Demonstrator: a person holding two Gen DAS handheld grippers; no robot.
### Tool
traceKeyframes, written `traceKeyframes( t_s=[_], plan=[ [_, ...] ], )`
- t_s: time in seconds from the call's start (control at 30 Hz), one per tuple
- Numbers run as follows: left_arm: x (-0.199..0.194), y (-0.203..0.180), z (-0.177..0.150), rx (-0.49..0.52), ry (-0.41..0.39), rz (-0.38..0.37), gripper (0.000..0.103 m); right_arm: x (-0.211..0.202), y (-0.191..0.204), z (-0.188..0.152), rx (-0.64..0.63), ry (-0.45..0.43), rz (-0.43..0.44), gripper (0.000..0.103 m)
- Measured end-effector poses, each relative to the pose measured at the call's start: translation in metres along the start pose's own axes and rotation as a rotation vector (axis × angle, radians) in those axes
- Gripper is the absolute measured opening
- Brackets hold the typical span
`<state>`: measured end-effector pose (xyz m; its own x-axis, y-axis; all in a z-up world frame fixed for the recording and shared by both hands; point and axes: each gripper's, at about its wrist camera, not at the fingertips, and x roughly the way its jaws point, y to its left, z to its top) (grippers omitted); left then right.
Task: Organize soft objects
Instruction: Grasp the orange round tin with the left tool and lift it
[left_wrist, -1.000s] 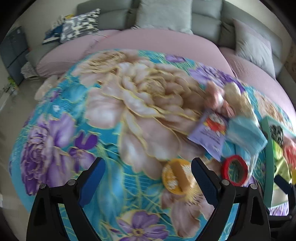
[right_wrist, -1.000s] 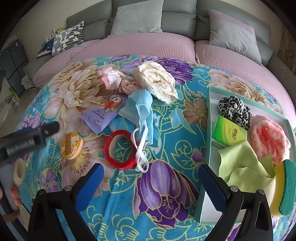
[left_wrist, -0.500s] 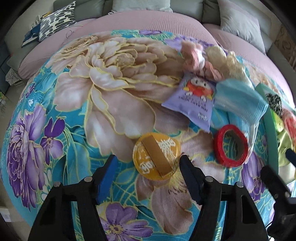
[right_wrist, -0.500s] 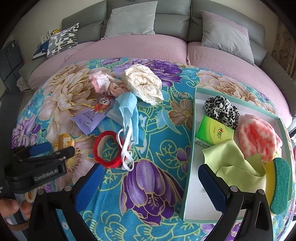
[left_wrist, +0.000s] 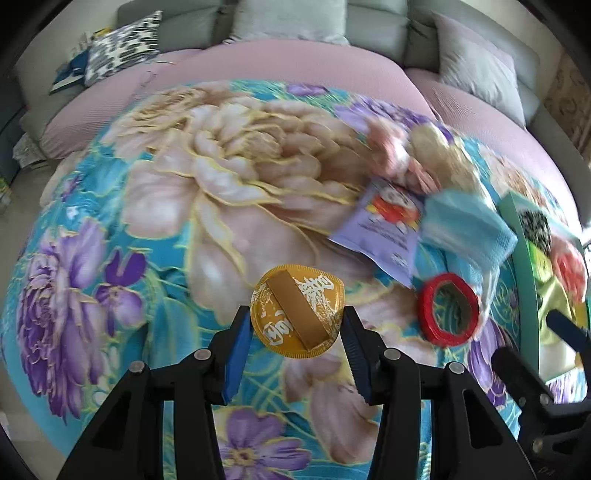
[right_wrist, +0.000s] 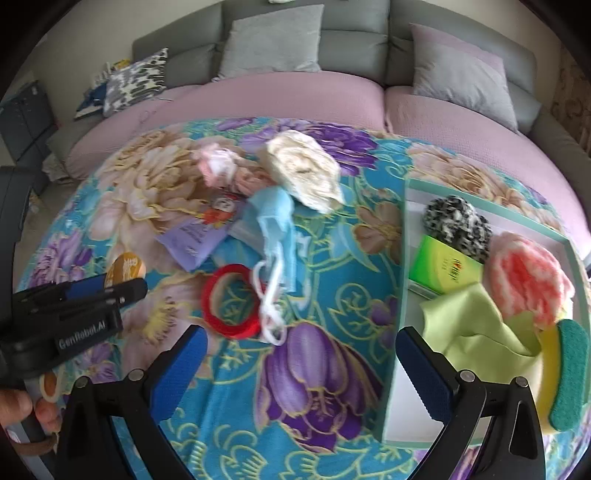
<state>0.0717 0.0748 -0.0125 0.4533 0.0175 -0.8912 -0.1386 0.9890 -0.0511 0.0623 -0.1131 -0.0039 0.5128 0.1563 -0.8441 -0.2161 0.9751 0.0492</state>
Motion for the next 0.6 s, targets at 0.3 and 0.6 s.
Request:
traceKeyframes(
  t_s=[0.3,0.6],
  plan=[
    [-0.025,0.042,0.003,-0.106,-0.077,0.062,0.050,0.010,0.032,0.001,-0.079,-0.017,0.144,0.102],
    [-0.024,0.053,0.004,-0.132,-0.087,0.052,0.050,0.013,0.046,0.005,-0.097,-0.058,0.227,0.096]
  ],
)
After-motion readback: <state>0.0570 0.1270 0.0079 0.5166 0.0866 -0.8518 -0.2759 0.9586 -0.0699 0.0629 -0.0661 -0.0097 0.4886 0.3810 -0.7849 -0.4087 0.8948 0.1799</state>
